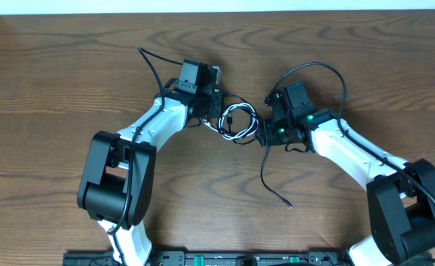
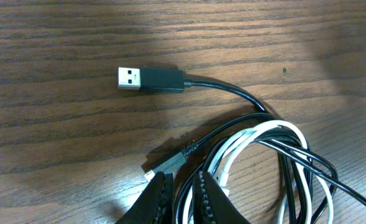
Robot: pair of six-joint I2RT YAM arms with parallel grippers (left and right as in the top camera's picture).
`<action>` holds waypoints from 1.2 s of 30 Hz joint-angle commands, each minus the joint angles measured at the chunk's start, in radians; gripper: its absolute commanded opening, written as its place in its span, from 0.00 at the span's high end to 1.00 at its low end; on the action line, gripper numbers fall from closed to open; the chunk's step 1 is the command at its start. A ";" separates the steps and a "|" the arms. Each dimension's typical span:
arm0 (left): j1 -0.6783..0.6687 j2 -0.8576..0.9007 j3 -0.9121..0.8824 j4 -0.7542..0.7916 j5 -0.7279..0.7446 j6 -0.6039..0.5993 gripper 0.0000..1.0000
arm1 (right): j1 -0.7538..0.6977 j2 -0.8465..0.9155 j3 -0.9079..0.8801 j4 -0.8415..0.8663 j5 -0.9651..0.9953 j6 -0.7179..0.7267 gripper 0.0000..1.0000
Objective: Untangle cables
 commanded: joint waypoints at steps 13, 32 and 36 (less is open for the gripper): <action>-0.002 0.011 0.187 -0.365 0.035 0.033 0.74 | -0.044 0.009 0.010 0.276 -0.046 0.000 0.71; -0.093 0.018 0.127 -0.349 0.031 -0.037 0.76 | -0.040 0.134 0.010 0.229 -0.117 0.108 0.83; -0.093 0.018 0.127 -0.361 0.012 -0.037 0.76 | -0.040 0.134 0.010 0.207 -0.117 0.108 0.82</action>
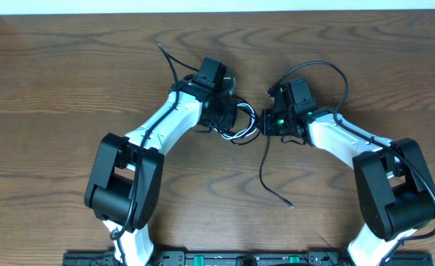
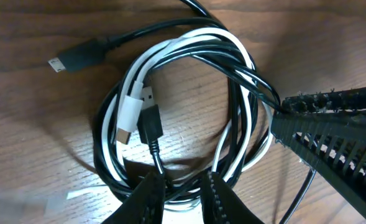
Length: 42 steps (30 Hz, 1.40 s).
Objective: Untangle cables
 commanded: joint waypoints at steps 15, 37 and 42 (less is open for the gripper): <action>0.021 0.013 -0.005 -0.121 -0.143 -0.088 0.72 | 0.044 0.002 0.010 -0.106 -0.196 -0.140 0.73; -0.013 0.013 -0.008 -0.130 -0.220 -0.284 0.64 | -0.156 -0.084 0.034 -0.100 -0.205 -0.211 0.67; -0.031 0.013 -0.008 -0.186 -0.224 -0.291 0.65 | -0.156 -0.083 0.034 -0.104 -0.202 -0.212 0.67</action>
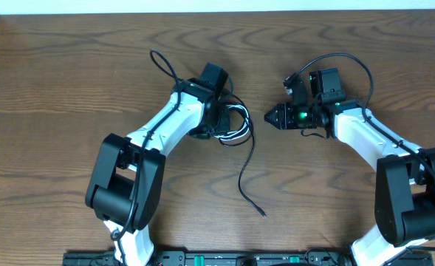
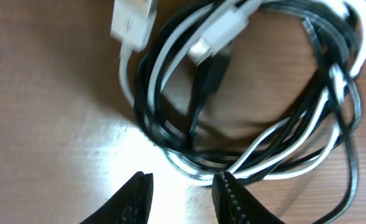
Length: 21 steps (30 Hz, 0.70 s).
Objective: Untangle cables
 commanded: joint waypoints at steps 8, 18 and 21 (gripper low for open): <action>-0.014 0.013 -0.048 -0.011 -0.046 -0.328 0.65 | 0.000 -0.015 0.012 -0.022 0.025 -0.008 0.66; -0.019 0.013 -0.103 0.171 -0.135 -0.452 0.65 | 0.000 -0.015 0.012 -0.022 0.025 -0.008 0.66; -0.024 0.013 -0.119 0.192 -0.135 -0.452 0.65 | 0.000 -0.015 0.012 -0.021 0.025 -0.008 0.65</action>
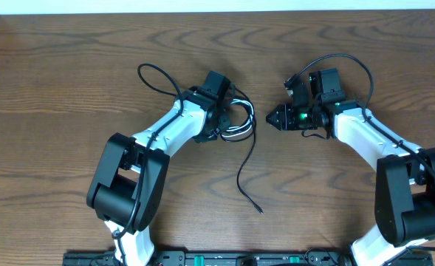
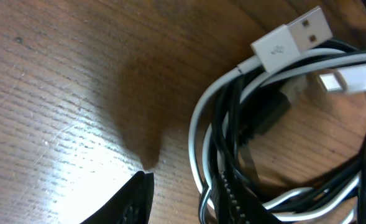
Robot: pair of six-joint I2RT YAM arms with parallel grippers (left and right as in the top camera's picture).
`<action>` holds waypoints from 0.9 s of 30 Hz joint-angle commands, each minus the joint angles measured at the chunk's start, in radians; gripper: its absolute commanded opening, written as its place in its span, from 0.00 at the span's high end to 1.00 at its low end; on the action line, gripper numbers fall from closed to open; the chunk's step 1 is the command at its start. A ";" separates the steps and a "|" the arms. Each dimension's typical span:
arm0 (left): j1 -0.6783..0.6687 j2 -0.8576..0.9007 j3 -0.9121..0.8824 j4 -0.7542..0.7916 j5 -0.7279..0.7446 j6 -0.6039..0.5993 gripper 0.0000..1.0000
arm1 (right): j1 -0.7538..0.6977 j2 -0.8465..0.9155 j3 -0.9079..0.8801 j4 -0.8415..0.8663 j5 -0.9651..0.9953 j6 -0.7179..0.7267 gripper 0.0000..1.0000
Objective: Untangle cables
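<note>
A coil of black and white cables lies on the wooden table just right of my left gripper. In the left wrist view the coil fills the right side, with a white USB plug on top. My left gripper is open. Its right finger lies against the coil's left edge, with strands just inside it. One black tail runs from the coil toward the front. My right gripper points at the coil from a short way right, with nothing in it.
Each arm's own black camera lead loops above the table, one at the left and one at the right. The table's far edge runs along the top. Bare wood surrounds the coil.
My left wrist has turned, so the coil now sits to the right of its fingers instead of ahead of them. The black tail's end shifted slightly. The right arm has not moved.
First the coil lay between both grippers, each at one side of it. Then both had closed in, my right fingers on the coil's strands. After that my right gripper stood off to the right without the coil, which stayed by my open left gripper, as now.
</note>
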 commanded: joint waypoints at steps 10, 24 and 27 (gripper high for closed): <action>-0.016 0.013 -0.110 0.101 -0.036 -0.025 0.78 | 0.000 -0.015 0.012 -0.004 0.027 -0.008 0.64; 0.015 -0.105 -0.059 0.026 -0.028 0.032 0.59 | 0.000 -0.015 0.012 -0.005 0.027 -0.010 0.64; 0.011 -0.080 -0.060 0.067 -0.036 0.021 0.59 | 0.000 -0.015 0.012 -0.005 0.027 -0.010 0.63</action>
